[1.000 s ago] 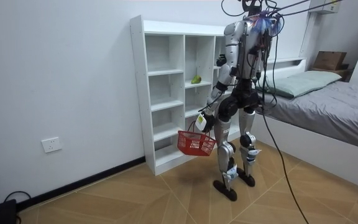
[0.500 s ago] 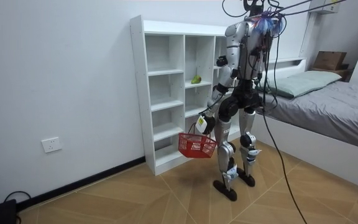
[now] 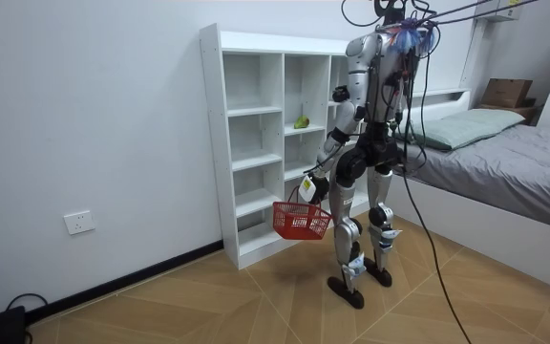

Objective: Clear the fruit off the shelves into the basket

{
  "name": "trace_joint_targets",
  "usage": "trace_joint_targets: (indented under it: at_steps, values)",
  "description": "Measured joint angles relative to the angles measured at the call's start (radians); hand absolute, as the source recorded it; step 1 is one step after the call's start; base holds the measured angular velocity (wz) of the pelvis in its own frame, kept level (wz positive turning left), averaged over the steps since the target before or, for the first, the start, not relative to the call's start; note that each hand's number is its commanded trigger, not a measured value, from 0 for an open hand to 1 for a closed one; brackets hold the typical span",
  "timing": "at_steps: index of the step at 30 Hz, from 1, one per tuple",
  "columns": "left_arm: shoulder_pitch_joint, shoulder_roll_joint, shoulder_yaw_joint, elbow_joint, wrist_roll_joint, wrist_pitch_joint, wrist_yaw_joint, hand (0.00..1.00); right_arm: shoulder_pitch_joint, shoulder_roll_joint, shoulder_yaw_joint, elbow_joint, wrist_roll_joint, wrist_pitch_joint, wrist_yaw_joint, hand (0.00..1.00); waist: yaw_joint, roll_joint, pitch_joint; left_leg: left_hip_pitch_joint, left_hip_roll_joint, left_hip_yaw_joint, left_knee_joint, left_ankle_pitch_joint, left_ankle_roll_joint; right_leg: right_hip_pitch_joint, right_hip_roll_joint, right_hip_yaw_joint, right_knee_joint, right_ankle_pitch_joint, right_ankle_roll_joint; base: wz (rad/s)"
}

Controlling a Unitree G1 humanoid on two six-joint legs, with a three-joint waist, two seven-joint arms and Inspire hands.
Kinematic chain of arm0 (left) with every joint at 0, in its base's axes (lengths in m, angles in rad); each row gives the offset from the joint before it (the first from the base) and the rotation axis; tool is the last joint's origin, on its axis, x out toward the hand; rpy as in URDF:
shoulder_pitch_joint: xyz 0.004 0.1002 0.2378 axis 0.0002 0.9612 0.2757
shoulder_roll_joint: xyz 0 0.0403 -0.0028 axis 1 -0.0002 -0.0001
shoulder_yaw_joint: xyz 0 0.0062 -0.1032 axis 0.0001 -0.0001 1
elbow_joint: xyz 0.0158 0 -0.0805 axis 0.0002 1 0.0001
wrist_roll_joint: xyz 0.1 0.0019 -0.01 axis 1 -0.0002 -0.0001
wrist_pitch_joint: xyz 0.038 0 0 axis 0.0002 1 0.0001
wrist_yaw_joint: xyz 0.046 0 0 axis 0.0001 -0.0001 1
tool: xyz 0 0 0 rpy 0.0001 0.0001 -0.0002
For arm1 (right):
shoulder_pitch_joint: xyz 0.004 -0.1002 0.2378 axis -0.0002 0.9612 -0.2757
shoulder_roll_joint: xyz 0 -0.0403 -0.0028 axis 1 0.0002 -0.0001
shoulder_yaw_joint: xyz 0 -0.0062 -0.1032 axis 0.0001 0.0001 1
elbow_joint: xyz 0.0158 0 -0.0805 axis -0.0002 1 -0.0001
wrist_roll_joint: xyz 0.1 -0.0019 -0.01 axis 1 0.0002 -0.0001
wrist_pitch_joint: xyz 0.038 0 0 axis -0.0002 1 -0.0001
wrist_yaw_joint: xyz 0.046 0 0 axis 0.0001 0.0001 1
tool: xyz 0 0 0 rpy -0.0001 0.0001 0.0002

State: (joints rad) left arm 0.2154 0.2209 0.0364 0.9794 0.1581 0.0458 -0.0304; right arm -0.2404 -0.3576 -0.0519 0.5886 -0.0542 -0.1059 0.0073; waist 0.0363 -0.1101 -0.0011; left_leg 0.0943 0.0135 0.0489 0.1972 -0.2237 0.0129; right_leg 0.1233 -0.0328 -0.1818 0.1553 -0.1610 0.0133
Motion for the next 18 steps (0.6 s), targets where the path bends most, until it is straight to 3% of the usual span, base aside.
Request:
trace_joint_targets:
  at_steps: [5, 18]
  values:
    - [0.000, 0.000, -0.001, 0.000, 0.001, 0.018, 0.000, 1.00, -0.013, -0.003, -0.013, 0.006, -0.054, 0.009, 0.017, 1.00, -0.001, 0.002, -0.0011, 0.001, 0.002, 0.001, 0.000, 0.000, 0.000, 0.000, 0.002, 0.002, 0.000, 0.001, -0.002, 0.00]
    - [0.000, 0.000, -0.001, 0.000, 0.002, 0.019, 0.000, 1.00, -0.027, -0.012, -0.050, -0.012, -0.147, 0.013, 0.017, 1.00, 0.000, 0.016, -0.0072, 0.005, 0.007, 0.002, 0.001, 0.002, -0.005, 0.001, 0.009, 0.013, -0.001, 0.003, -0.005, 0.00]
